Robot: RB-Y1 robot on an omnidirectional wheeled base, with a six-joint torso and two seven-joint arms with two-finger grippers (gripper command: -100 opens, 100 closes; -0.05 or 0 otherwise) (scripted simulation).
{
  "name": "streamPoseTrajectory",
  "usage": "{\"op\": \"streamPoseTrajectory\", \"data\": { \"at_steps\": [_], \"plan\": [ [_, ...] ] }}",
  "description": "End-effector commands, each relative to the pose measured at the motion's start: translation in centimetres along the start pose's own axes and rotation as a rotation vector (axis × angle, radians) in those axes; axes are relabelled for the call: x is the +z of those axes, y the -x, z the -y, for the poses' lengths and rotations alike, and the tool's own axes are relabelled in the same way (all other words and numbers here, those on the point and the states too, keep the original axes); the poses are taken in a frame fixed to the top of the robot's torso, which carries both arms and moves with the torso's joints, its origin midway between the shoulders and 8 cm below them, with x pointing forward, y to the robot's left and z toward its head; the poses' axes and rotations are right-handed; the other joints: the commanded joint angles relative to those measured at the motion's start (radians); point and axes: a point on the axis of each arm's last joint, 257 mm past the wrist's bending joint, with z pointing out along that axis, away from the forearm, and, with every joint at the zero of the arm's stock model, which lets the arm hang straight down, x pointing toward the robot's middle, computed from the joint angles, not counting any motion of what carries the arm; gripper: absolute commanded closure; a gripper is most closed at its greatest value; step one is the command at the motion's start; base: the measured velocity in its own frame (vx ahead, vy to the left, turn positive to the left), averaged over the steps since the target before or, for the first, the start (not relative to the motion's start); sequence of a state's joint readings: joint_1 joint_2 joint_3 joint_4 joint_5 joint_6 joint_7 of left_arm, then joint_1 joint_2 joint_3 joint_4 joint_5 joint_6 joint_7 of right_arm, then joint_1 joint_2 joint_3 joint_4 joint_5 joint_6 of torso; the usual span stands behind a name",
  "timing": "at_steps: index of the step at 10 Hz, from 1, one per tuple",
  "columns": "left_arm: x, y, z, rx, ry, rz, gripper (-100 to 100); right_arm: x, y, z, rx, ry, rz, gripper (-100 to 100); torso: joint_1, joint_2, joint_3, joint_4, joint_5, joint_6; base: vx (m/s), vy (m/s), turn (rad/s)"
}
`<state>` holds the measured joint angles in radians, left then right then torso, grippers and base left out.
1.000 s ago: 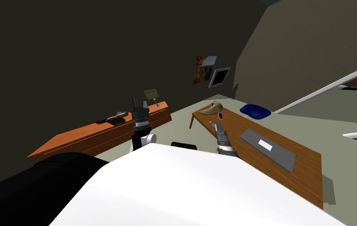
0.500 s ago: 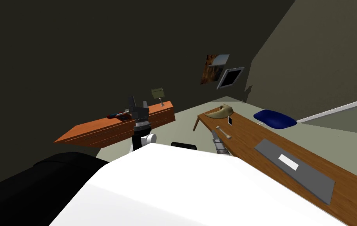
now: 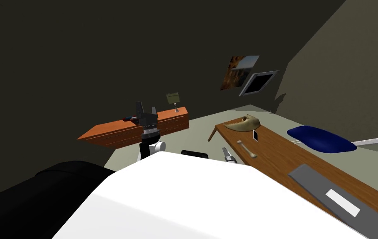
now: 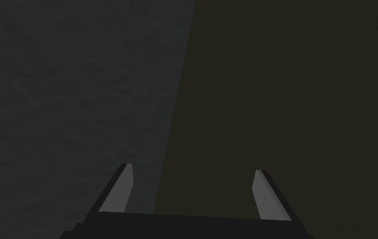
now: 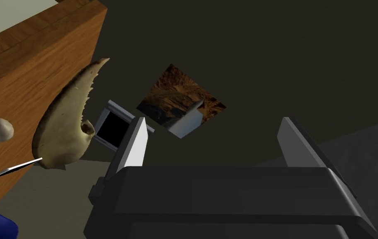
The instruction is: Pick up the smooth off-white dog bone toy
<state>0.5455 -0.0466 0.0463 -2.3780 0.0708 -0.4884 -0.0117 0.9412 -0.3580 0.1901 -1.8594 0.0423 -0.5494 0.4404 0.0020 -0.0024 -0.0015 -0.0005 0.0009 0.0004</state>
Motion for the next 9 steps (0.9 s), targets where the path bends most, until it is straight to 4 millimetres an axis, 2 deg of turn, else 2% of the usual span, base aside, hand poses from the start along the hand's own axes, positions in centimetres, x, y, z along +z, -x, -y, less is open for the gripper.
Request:
{"op": "streamPoseTrajectory", "data": {
  "at_steps": [1,2,3,4,5,6,7,8,9],
  "plan": [
    [0.0,0.0,0.0,0.000,0.000,0.000,0,-0.2,-0.8,0.9,-0.004,-0.018,-0.013,-100,0.000,0.000,0.000,0.000,0.000,0.000,0.035,0.005,-0.021],
    [0.0,0.0,0.0,0.000,0.000,0.000,0,-2.6,-2.7,3.6,-0.034,-0.093,-0.076,-100,-0.001,0.003,0.001,0.001,0.000,0.000,0.066,0.027,0.325],
    [0.0,0.0,0.0,0.000,0.000,0.000,0,-2.9,-3.0,4.0,-0.034,-0.104,-0.082,-100,0.000,0.002,0.001,0.001,0.000,-0.001,0.079,-0.001,0.166],
    [0.0,0.0,0.0,0.000,0.000,0.000,0,-5.7,-4.8,6.6,-0.063,-0.178,-0.149,-100,-0.001,0.001,0.001,0.000,0.000,0.000,0.098,0.006,0.314],
    [0.0,0.0,0.0,0.000,0.000,0.000,0,-6.0,-5.0,7.0,-0.063,-0.188,-0.154,-100,-0.001,0.000,0.000,0.000,0.000,-0.001,0.085,-0.001,0.148],
    [0.0,0.0,0.0,0.000,0.000,0.000,0,-9.4,-6.9,9.8,-0.092,-0.267,-0.230,-100,-0.002,0.001,0.000,0.000,0.000,0.000,0.118,0.002,0.310],
    [0.0,0.0,0.0,0.000,0.000,0.000,0,-9.4,-6.9,9.8,-0.092,-0.268,-0.230,-100,-0.002,-0.001,0.000,0.000,0.000,0.000,0.093,-0.016,0.139],
    [0.0,0.0,0.0,0.000,0.000,0.000,0,-13.1,-8.5,12.2,-0.122,-0.341,-0.308,-100,-0.002,0.000,0.000,0.000,0.000,0.000,0.094,-0.002,0.283],
    [0.0,0.0,0.0,0.000,0.000,0.000,0,-13.2,-8.6,12.3,-0.122,-0.344,-0.309,-100,-0.002,0.000,0.000,0.000,0.000,0.000,0.077,-0.010,0.166]
  ]
}}
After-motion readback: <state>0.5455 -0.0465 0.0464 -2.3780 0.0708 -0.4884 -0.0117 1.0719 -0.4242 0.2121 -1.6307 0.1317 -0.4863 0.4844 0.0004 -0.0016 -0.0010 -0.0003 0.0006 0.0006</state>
